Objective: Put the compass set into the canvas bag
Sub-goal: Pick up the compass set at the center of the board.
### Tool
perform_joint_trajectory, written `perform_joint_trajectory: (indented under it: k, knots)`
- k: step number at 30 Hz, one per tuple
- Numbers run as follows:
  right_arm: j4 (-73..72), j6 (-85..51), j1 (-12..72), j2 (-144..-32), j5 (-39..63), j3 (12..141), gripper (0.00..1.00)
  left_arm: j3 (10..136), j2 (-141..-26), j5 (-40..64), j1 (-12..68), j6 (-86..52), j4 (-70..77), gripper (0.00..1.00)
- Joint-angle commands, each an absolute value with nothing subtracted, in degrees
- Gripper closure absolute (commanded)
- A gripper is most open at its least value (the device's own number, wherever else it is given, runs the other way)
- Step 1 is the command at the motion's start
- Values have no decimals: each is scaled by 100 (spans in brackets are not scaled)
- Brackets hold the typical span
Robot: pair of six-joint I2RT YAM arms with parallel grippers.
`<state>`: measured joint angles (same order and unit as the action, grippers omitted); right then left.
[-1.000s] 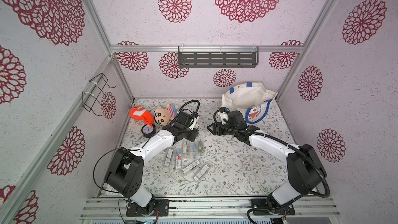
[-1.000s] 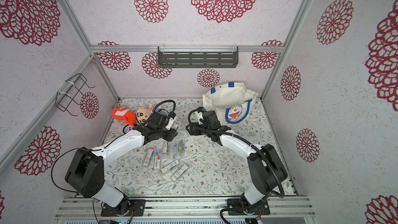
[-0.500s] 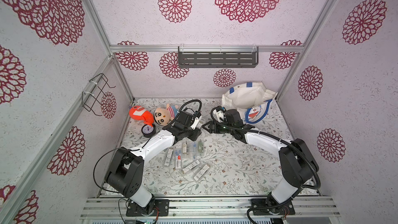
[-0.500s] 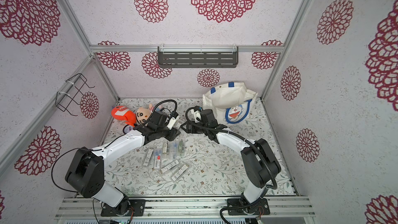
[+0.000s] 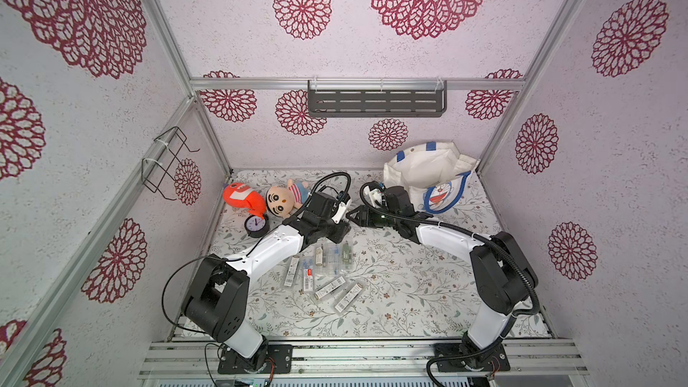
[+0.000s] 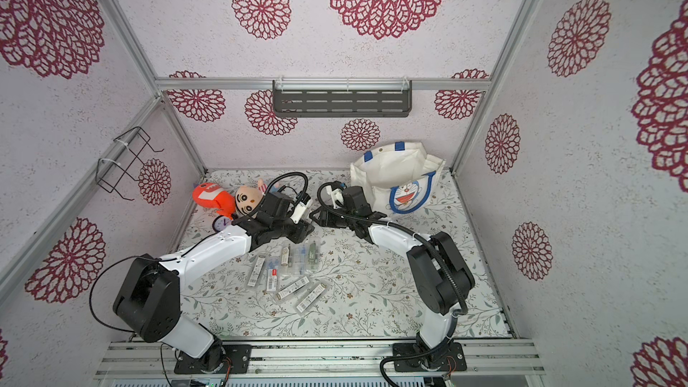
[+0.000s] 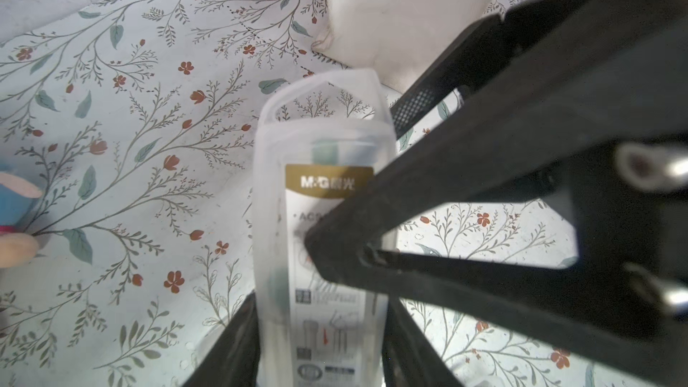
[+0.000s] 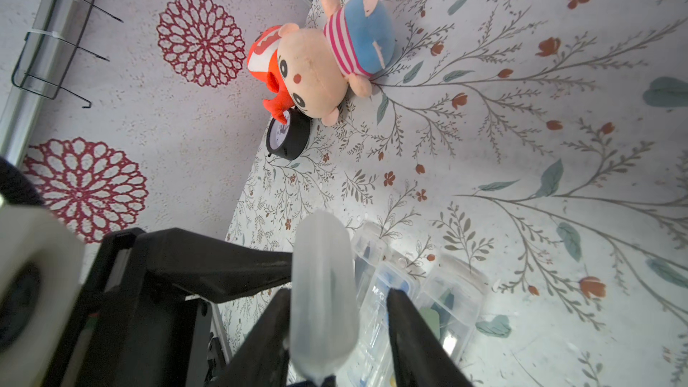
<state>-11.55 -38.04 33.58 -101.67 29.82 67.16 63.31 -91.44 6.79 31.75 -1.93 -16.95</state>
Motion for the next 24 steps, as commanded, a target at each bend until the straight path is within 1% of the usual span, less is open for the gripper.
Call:
perform_joint_trajectory:
  k: [1,6,10,14,19,23,24]
  knots:
    - [-1422,-3909,3384,-10124,3138,6857,61,6289,-9057,642,3262,-117,-1462,66]
    - [-1565,-3979,3384,-10167,3212,6830,73,6293,-9087,601,3268,-130,-1416,65]
    - [-1610,-4006,3388,-10136,3237,6790,80,6247,-9088,586,3278,-170,-1351,62]
    - [-1633,-3991,3384,-10090,3176,6741,87,6206,-9045,573,3290,-226,-1357,54]
    - [-1484,-3879,3384,-10057,3069,6780,93,6135,-8966,470,3287,-236,-1345,39]
    - [-1124,-3603,3360,-9895,2825,6821,98,6048,-8765,470,3288,-333,-1288,31]
    - [-982,-3508,3350,-9846,2727,6858,99,6022,-8705,486,3295,-347,-1285,27]
